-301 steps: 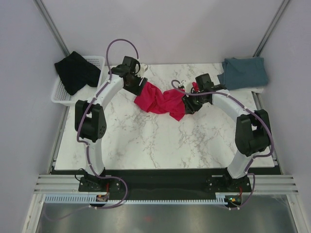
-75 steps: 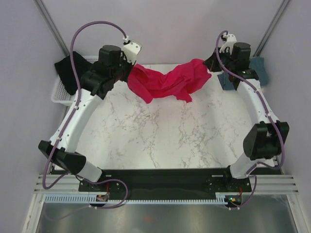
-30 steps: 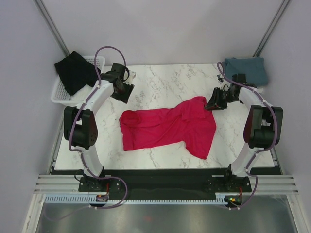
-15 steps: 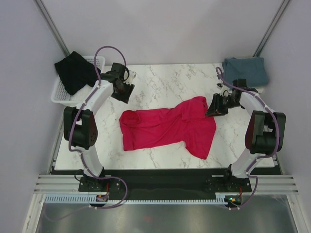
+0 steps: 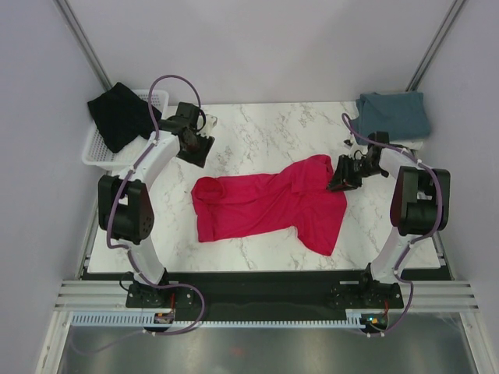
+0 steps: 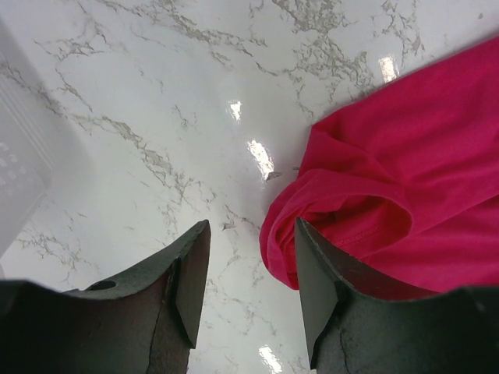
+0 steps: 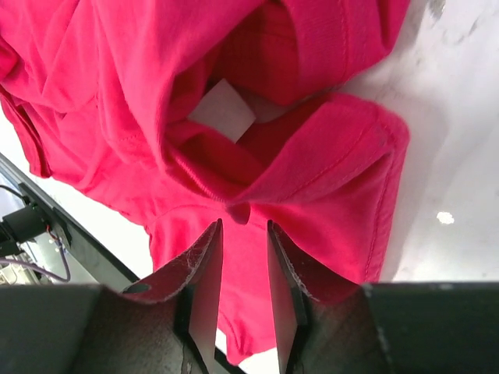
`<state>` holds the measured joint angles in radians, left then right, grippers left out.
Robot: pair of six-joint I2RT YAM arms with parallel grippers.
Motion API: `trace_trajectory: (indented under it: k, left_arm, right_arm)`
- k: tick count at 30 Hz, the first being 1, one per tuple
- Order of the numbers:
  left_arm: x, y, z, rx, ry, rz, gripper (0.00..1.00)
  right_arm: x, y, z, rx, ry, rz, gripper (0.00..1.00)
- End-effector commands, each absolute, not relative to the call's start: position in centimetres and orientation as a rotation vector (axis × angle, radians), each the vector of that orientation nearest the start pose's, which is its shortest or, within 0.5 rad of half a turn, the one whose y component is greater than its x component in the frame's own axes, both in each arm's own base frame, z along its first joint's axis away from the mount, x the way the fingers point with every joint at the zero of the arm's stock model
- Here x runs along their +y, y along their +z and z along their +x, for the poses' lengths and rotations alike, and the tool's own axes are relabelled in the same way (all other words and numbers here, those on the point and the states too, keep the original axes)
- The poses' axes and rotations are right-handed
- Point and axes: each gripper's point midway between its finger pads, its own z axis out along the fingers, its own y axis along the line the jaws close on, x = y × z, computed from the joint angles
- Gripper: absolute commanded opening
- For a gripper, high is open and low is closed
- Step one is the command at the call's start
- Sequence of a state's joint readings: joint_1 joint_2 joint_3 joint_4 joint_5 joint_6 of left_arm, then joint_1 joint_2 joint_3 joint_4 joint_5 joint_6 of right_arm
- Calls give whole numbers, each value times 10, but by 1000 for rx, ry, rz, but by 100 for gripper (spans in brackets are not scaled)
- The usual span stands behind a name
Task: Fold and stack the t-shirts
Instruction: Flatten the tshirt out
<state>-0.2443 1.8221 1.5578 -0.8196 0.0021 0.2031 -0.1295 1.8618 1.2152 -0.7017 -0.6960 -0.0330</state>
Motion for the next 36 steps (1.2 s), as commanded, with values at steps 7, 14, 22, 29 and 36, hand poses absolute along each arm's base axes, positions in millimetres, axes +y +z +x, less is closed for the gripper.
trace_trajectory:
  k: [7, 14, 22, 29, 36]
  left_arm:
    - [-90, 137, 410, 2547, 11, 559, 54]
    - [-90, 135, 410, 2546, 15, 556, 54]
    - [-92, 131, 412, 2549, 1, 552, 55]
    - [-93, 128, 414, 2554, -3, 554, 54]
    - [-95, 131, 419, 2546, -10, 552, 54]
  right_arm:
    - [80, 59, 377, 2617, 981, -40, 36]
    - [89, 61, 380, 2606, 996, -79, 34]
    - [91, 77, 383, 2597, 983, -55, 17]
    - [90, 95, 380, 2595, 967, -82, 20]
    - [90, 89, 381, 2608, 982, -71, 26]
